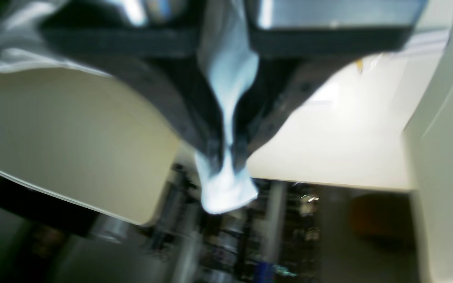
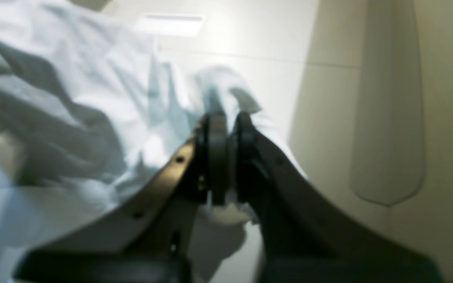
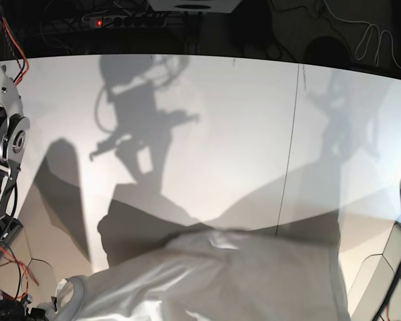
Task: Layout the t-shirt on the table in an organized manner, then fold the t-shirt properly
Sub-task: 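Lift the shirt with both grippers and stretch it between them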
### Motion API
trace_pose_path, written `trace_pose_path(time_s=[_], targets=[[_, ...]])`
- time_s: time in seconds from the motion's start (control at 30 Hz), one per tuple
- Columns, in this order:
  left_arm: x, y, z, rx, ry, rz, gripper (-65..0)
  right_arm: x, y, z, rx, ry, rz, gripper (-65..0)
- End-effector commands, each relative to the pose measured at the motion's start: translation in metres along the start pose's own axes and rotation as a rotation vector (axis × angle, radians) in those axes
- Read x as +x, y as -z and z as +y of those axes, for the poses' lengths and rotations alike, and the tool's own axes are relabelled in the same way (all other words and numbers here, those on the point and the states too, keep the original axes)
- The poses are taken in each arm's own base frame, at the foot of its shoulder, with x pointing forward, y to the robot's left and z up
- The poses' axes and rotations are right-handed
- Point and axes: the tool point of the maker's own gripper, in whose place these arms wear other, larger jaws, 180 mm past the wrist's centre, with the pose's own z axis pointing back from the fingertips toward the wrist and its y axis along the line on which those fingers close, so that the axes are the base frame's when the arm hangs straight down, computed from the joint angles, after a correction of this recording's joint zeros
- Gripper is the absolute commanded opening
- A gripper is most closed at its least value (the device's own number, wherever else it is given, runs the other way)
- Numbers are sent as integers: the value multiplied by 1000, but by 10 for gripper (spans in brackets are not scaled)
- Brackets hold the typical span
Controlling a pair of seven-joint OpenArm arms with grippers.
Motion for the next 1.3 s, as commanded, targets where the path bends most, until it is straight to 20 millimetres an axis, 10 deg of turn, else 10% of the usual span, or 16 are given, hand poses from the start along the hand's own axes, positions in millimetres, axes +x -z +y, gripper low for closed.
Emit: trace_pose_path(time_s=[0.0, 0.17, 0.43, 0.63, 1.27], targets=[[35, -2, -8, -50, -2, -57, -650, 34, -13, 4, 22, -24, -80, -650], [4, -39, 16, -67, -193, 109, -650, -2, -25, 16, 106, -19, 14, -650], [-115, -135, 67, 54, -407, 326, -650, -138, -35, 13, 140, 90, 244, -650], [-166, -181, 82, 139, -543, 309, -650, -205, -46, 15, 133, 145, 360, -650], [-230, -249, 92, 262, -625, 386, -650, -239, -59, -3, 52, 101, 480, -650]])
